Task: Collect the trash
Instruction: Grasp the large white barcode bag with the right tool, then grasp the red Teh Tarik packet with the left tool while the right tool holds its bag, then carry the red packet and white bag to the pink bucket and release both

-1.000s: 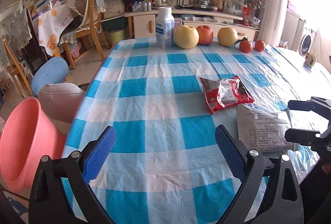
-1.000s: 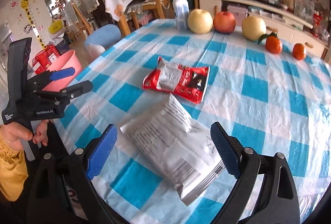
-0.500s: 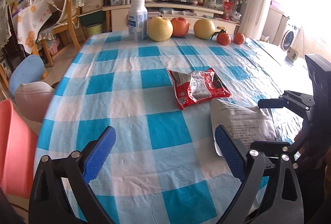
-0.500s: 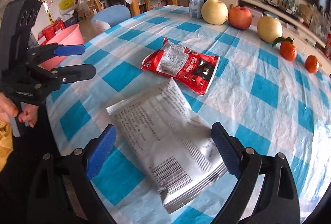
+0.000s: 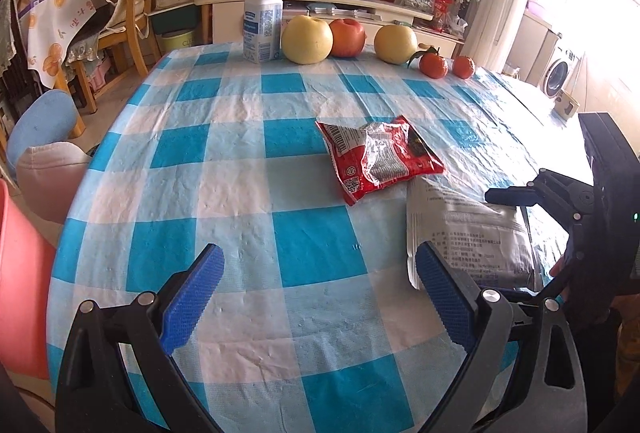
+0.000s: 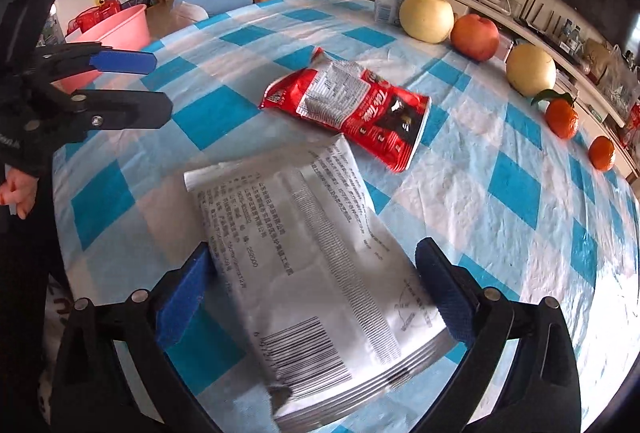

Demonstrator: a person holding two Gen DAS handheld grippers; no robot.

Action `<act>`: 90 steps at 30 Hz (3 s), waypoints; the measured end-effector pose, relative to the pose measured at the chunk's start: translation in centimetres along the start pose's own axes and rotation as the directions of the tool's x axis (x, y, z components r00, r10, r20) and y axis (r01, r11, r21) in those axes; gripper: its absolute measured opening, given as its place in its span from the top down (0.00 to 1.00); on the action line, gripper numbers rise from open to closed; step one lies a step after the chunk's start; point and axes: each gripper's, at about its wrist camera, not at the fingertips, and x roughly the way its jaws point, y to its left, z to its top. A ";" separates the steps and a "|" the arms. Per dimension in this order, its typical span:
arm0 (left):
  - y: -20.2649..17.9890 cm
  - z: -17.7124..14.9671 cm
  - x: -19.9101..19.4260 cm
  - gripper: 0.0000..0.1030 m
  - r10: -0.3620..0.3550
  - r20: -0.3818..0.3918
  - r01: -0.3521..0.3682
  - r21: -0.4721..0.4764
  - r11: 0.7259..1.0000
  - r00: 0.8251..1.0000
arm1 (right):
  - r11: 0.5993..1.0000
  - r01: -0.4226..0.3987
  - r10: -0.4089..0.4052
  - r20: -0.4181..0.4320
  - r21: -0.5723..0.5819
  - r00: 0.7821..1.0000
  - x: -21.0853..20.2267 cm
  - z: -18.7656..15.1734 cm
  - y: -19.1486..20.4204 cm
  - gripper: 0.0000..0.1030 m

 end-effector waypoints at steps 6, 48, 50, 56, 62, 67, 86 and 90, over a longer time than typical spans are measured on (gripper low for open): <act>0.0 0.1 0.3 0.07 -0.014 -0.002 0.014 -0.011 1.000 1.000 | 0.997 -0.022 0.022 -0.004 0.079 1.000 0.1 0.1 -1.2 0.08; -8.7 8.5 11.8 0.29 0.049 -0.139 0.012 0.405 0.914 0.989 | 0.806 -0.051 -0.051 0.156 0.589 0.986 -5.5 -2.3 -12.1 0.23; -8.8 8.6 11.7 0.33 0.054 -0.132 0.003 0.395 0.918 0.990 | 0.808 -0.054 -0.049 0.157 0.587 0.986 -5.4 -2.3 -12.1 0.23; -8.3 8.3 10.9 0.41 0.055 -0.114 -0.016 0.321 0.947 0.992 | 0.812 -0.061 -0.044 0.165 0.580 0.985 -5.4 -2.2 -12.0 0.23; -7.5 7.9 10.2 0.47 0.065 -0.101 -0.040 0.235 0.971 0.993 | 0.813 -0.060 -0.044 0.165 0.580 0.985 -5.4 -2.1 -11.9 0.23; -6.6 7.3 9.4 0.48 0.065 -0.091 -0.050 0.161 0.986 0.994 | 0.815 -0.069 -0.037 0.171 0.576 0.985 -5.4 -2.1 -11.8 0.23; -1.0 4.1 4.1 0.51 0.088 -0.013 -0.089 -0.063 0.994 0.996 | 0.824 -0.120 0.021 0.182 0.553 0.983 -4.7 -1.6 -10.4 0.23; 0.1 4.3 3.0 0.52 0.105 0.019 -0.103 -0.087 0.991 0.994 | 0.833 -0.109 0.023 0.164 0.542 0.986 -4.1 -1.4 -9.8 0.23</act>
